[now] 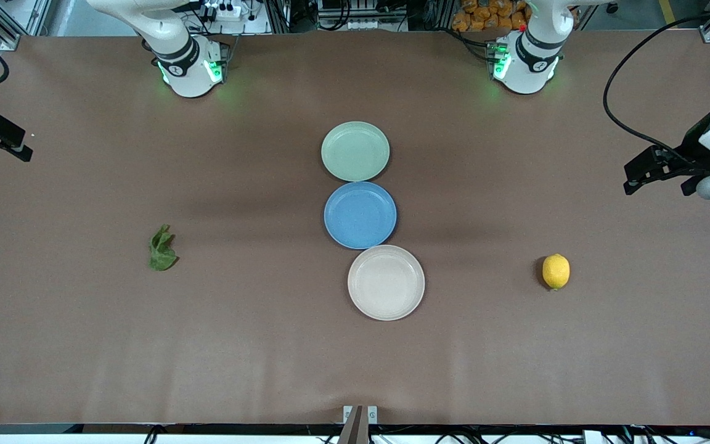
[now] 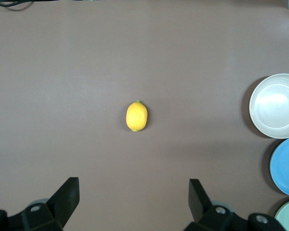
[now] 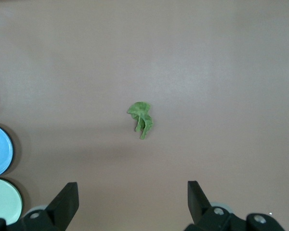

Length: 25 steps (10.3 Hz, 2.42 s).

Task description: Place lemon and lettuce in plates

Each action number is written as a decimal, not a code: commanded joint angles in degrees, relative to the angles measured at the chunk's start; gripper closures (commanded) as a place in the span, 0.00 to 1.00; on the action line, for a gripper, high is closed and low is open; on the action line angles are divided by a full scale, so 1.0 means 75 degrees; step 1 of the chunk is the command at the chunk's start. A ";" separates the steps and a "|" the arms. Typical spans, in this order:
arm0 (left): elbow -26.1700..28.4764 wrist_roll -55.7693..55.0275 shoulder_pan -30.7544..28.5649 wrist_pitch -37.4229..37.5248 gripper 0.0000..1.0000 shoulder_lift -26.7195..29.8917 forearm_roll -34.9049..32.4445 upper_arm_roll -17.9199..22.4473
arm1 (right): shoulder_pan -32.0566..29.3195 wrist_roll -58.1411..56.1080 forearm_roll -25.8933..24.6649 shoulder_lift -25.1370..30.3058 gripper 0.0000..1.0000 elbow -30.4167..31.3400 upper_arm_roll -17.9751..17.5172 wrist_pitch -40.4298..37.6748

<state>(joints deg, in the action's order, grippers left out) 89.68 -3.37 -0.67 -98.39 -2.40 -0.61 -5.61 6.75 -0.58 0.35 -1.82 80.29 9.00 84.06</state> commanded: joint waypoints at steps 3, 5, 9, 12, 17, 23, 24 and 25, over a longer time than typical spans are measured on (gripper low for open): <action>-0.0005 0.0051 -0.0040 0.0087 0.00 0.0074 0.0092 -0.0013 | -0.0033 0.0089 0.0035 0.0184 0.00 0.0240 -0.0017 0.0007; -0.0005 0.0063 -0.0040 0.0087 0.00 0.0085 0.0092 -0.0013 | -0.0033 0.0089 0.0046 0.0126 0.00 0.0275 -0.0017 0.0042; -0.0004 0.0051 -0.0040 0.0087 0.00 0.0085 0.0092 0.0010 | -0.0126 0.0077 0.0035 -0.0027 0.00 0.0415 -0.0005 0.0077; -0.0005 0.0051 -0.0063 0.0075 0.00 0.0085 0.0092 0.0010 | -0.0151 0.0077 0.0035 -0.0027 0.00 0.0625 -0.0005 0.0252; 0.0031 0.0051 -0.0063 -0.0007 0.00 0.0015 0.0092 0.0010 | -0.0326 0.0066 0.0023 -0.0050 0.00 0.0966 -0.0005 0.1072; -0.0156 0.0121 -0.0063 -0.0007 0.00 -0.0581 -0.0013 0.0045 | -0.0582 -0.0190 0.0035 -0.0518 0.00 0.1025 -0.0005 0.1214; -0.0273 0.0122 -0.0063 -0.0019 0.00 -0.0745 -0.0013 0.0057 | -0.0712 -0.0436 0.0046 -0.0658 0.00 0.1036 -0.0016 0.1284; -0.0355 0.0110 -0.0110 -0.0111 0.00 -0.0886 -0.0013 0.0057 | -0.0748 -0.0531 0.0058 -0.0764 0.00 0.1071 -0.0017 0.1284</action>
<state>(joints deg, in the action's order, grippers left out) 89.50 -3.37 -0.89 -99.06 -7.00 -0.61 -5.12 2.46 -2.73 0.34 -6.46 88.10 9.38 93.18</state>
